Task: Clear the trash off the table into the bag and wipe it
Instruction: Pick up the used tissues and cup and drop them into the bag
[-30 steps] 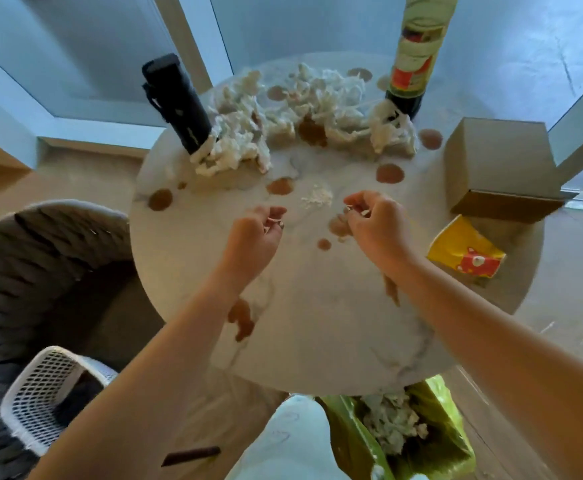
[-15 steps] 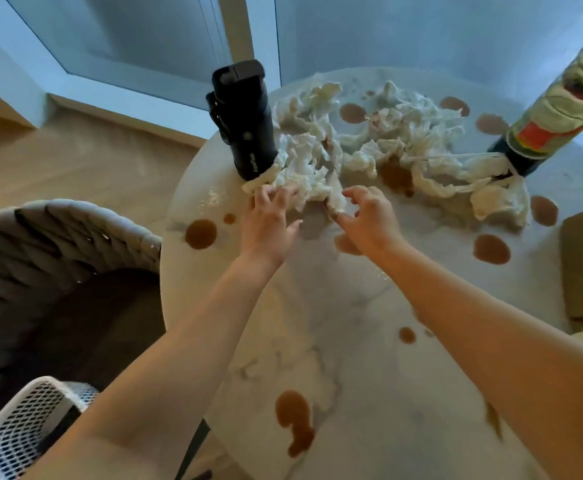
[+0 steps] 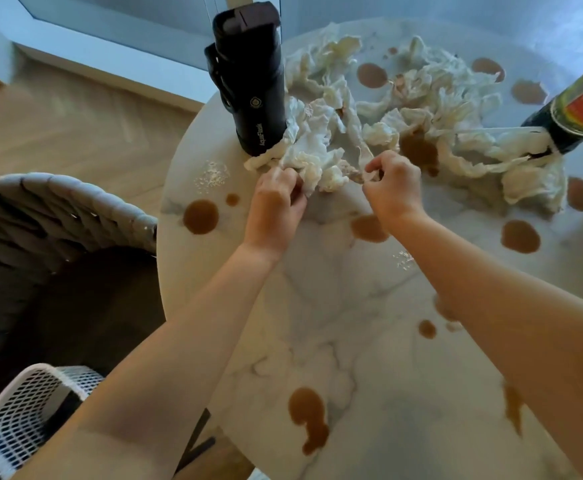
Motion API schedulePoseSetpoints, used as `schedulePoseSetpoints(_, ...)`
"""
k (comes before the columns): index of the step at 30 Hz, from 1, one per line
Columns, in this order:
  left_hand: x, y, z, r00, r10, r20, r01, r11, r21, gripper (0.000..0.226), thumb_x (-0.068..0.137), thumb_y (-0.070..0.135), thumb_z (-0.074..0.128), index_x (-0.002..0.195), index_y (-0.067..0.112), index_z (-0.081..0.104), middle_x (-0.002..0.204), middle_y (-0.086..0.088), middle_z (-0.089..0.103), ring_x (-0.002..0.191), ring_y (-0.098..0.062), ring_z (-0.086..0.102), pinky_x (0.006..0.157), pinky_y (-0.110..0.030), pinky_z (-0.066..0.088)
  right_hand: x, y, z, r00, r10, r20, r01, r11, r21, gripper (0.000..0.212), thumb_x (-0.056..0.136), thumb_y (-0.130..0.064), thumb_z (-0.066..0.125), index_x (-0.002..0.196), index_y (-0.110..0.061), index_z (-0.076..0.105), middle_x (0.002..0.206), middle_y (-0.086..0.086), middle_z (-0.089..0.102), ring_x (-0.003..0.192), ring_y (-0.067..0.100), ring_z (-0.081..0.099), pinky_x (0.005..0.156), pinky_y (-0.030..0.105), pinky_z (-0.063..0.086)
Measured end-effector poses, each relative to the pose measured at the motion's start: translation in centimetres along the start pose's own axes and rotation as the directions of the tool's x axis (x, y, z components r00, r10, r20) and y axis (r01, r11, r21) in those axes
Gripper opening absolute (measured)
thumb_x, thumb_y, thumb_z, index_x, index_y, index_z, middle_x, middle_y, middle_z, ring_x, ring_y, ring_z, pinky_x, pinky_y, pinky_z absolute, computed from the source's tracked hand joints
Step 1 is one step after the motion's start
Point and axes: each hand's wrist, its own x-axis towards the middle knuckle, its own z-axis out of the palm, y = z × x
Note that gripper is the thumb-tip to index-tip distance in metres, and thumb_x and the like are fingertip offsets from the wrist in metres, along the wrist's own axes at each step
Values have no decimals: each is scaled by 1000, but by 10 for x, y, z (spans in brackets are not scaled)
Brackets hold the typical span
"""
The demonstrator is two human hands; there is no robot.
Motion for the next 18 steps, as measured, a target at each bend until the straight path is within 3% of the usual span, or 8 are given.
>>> schedulePoseSetpoints(4, -15, 8, -11, 997, 26, -76, -31, 998, -63, 16, 81, 13, 66, 74, 1, 56, 77, -13, 54, 75, -18, 46, 70, -17, 32, -10, 4, -19, 997, -29, -70, 32, 998, 47, 20, 83, 3, 49, 96, 0, 63, 98, 12, 60, 82, 12, 48, 69, 11, 33)
schedulePoseSetpoints(9, -28, 27, -27, 992, 56, -113, -66, 994, -85, 13, 81, 10, 63, 75, 2, 55, 78, -12, 54, 74, -23, 51, 68, -25, 41, -20, -1, -44, 980, -65, -186, 93, 985, 145, 21, 78, 4, 56, 93, -5, 66, 95, 7, 61, 83, 9, 50, 69, 3, 36)
schedulePoseSetpoints(13, -36, 49, -44, 988, 80, -130, -94, 990, -109, 6, 80, 6, 62, 81, 2, 58, 87, -13, 56, 76, -28, 59, 69, -37, 52, -35, -7, -71, 966, -87, -245, 142, 966, 216, 20, 76, 0, 62, 93, -10, 66, 82, -3, 59, 72, 8, 51, 67, 7, 41)
schedulePoseSetpoints(16, -45, 72, -57, 985, 110, -137, -122, 989, -88, 7, 81, 7, 63, 84, 3, 59, 91, -13, 57, 74, -24, 60, 69, -30, 52, -51, -9, -100, 958, -104, -268, 181, 944, 278, 18, 78, 0, 61, 92, -9, 66, 71, -17, 51, 62, -2, 47, 61, 4, 39)
schedulePoseSetpoints(18, -54, 90, -64, 979, 147, -141, -158, 985, -67, 7, 81, 6, 65, 82, 2, 59, 88, -11, 57, 72, -21, 59, 67, -24, 50, -68, -7, -123, 952, -101, -288, 195, 928, 319, 17, 78, 0, 62, 91, -10, 65, 71, -15, 51, 61, -1, 46, 59, 6, 39)
